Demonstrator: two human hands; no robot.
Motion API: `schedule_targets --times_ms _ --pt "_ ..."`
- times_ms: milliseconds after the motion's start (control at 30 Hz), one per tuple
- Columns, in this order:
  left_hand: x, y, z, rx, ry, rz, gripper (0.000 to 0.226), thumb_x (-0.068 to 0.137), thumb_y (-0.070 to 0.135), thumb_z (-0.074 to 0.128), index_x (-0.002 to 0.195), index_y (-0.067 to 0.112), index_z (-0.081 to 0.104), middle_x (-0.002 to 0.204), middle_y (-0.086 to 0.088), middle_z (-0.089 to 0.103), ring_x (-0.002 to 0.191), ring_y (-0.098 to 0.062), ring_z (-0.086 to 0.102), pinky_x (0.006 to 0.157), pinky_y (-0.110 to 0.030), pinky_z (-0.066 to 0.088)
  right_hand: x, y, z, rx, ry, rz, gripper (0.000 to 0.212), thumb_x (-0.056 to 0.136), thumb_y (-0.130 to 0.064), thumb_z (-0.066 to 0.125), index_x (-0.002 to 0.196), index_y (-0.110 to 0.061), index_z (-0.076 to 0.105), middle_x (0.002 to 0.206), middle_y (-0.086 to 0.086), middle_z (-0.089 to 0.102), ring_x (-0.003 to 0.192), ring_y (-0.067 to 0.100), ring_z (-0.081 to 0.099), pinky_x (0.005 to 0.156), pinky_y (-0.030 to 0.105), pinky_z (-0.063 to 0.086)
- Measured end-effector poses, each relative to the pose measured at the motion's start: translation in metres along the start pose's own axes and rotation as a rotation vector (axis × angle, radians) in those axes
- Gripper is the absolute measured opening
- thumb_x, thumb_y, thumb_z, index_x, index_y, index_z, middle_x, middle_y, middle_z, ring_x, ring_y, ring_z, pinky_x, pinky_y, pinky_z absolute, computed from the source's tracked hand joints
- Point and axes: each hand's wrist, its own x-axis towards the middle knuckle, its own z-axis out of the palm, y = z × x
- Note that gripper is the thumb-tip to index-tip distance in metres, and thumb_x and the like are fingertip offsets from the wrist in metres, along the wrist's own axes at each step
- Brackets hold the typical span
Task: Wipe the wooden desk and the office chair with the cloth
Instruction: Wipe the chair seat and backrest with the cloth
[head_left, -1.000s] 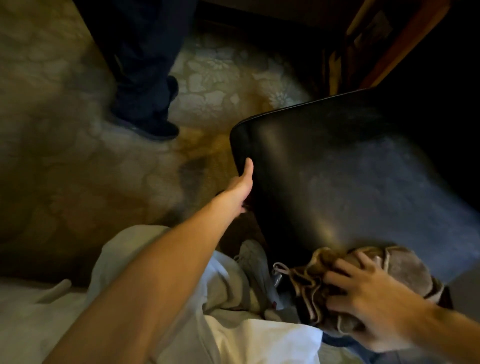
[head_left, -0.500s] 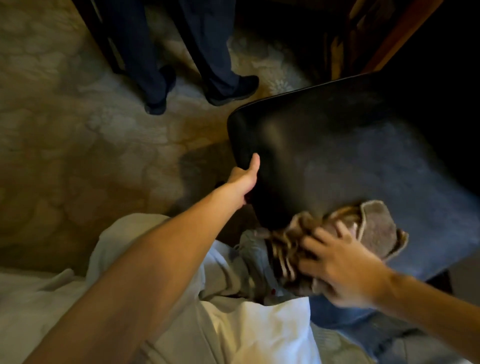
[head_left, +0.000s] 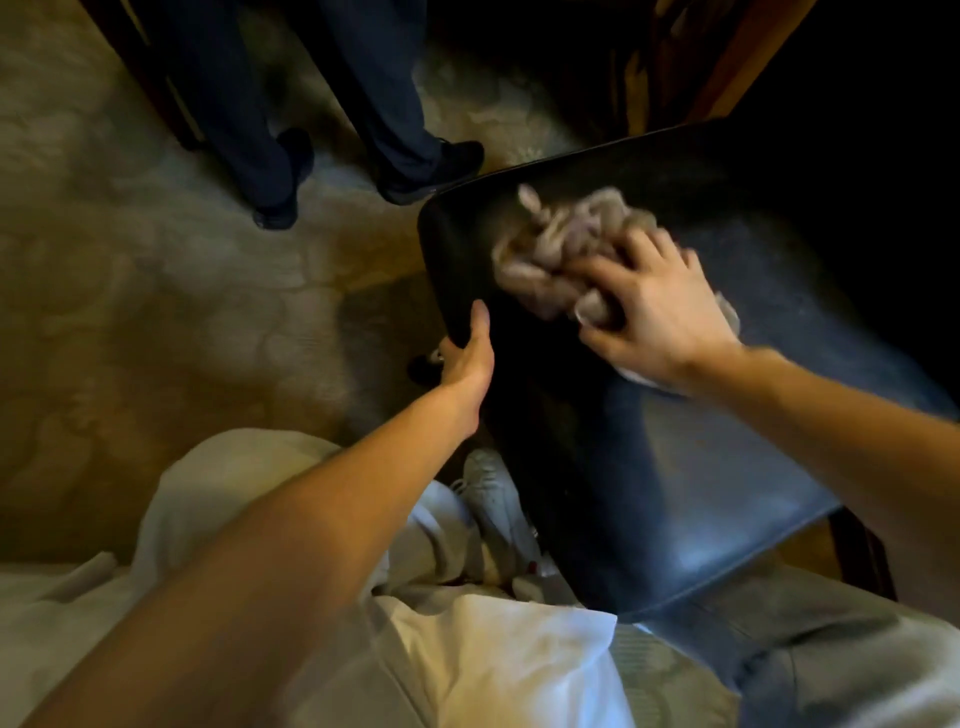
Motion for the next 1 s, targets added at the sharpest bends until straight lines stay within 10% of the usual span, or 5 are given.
schedule_targets --times_ms 167,433,700,867,1000 --pt "0.009 -0.002 0.002 0.077 0.039 0.029 0.101 0.083 0.09 0.034 0.163 0.035 0.005 0.171 -0.006 0.015 0.154 -0.039 0.022 0.121 -0.066 0.018 0.084 0.013 0.025 -0.056 -0.244 0.099 0.081 0.086 -0.063 0.059 0.157 -0.047 0.025 0.158 0.012 0.029 0.148 0.041 0.022 0.114 0.07 0.022" --pt "0.016 0.036 0.002 0.232 0.093 0.111 0.086 0.099 0.074 0.026 0.165 0.022 0.003 0.169 -0.008 0.021 0.152 -0.035 0.026 0.121 -0.049 0.028 -0.016 -0.009 0.04 0.018 -0.12 -0.127 0.058 0.071 -0.055 0.054 0.118 -0.024 0.066 0.113 0.016 0.057 0.109 0.039 0.054 0.088 0.058 0.043" --pt "0.013 0.053 -0.01 0.312 0.04 0.108 0.1 0.083 0.09 0.036 0.16 0.027 0.029 0.159 -0.002 0.041 0.144 -0.034 0.041 0.116 -0.054 0.035 -0.15 -0.025 0.016 0.104 -0.371 -0.535 0.039 0.07 -0.059 0.067 0.101 -0.036 0.065 0.1 -0.003 0.056 0.096 0.024 0.051 0.078 0.042 0.035" --pt "-0.007 0.015 -0.01 0.36 0.016 0.081 0.093 0.092 0.082 0.034 0.163 0.024 0.019 0.166 -0.005 0.029 0.149 -0.035 0.032 0.116 -0.053 0.031 -0.084 -0.003 -0.002 0.075 -0.044 -0.278 0.053 0.073 -0.056 0.055 0.119 -0.029 0.059 0.113 0.014 0.059 0.106 0.034 0.049 0.082 0.052 0.048" --pt "-0.005 0.005 -0.009 0.321 0.001 0.067 0.096 0.092 0.083 0.034 0.164 0.026 0.007 0.169 -0.007 0.019 0.152 -0.037 0.026 0.12 -0.054 0.028 0.0 0.005 -0.006 0.052 -0.105 -0.01 0.08 0.085 -0.05 0.061 0.157 -0.04 0.029 0.145 0.017 0.043 0.135 0.04 0.036 0.102 0.059 0.037"
